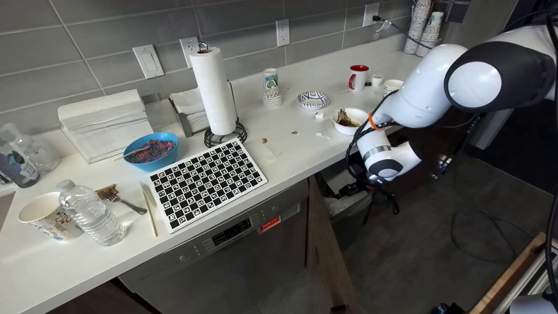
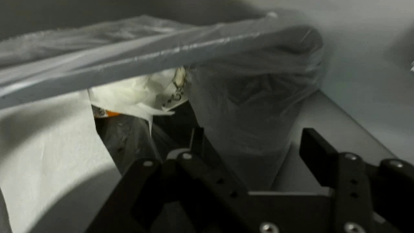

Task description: Take an item out of the bowl and put it into the bin

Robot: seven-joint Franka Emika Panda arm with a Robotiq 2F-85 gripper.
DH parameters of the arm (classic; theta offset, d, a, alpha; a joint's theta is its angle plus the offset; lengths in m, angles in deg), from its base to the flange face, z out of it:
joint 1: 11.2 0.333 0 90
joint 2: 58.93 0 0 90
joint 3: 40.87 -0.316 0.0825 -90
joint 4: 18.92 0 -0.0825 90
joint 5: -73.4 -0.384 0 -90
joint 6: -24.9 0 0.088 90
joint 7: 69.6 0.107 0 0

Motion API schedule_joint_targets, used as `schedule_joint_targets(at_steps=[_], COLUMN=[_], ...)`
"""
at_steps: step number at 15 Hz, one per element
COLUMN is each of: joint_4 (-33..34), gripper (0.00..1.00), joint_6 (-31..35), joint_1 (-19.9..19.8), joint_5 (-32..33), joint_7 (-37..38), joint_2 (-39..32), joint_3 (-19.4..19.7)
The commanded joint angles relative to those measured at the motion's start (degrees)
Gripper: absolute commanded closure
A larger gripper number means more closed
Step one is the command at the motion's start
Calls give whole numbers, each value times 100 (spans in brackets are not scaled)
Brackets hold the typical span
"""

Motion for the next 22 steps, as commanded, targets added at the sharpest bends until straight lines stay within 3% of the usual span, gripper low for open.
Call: schedule_joint_targets(at_steps=[1, 5, 7, 10, 11, 17, 18, 22], joint_4=[-582, -1223, -1607, -2173, -2333, -2888, -2949, -3040], gripper=[0, 0, 0, 0, 0, 0, 0, 0], joint_6=[179, 373, 221, -3, -267, -1456, -1497, -2034], joint_1=[323, 500, 804, 900, 1209, 1962, 1405, 807], joint_5=[1572, 3014, 3740, 5142, 5496, 7622, 8252, 9810], joint_7=[1564, 3009, 3533, 4173, 4326, 5242, 5635, 7108], joint_2=[327, 806, 1111, 1662, 1838, 3099, 3416, 4362], joint_3=[117, 245, 551, 715, 1043, 1993, 1493, 811])
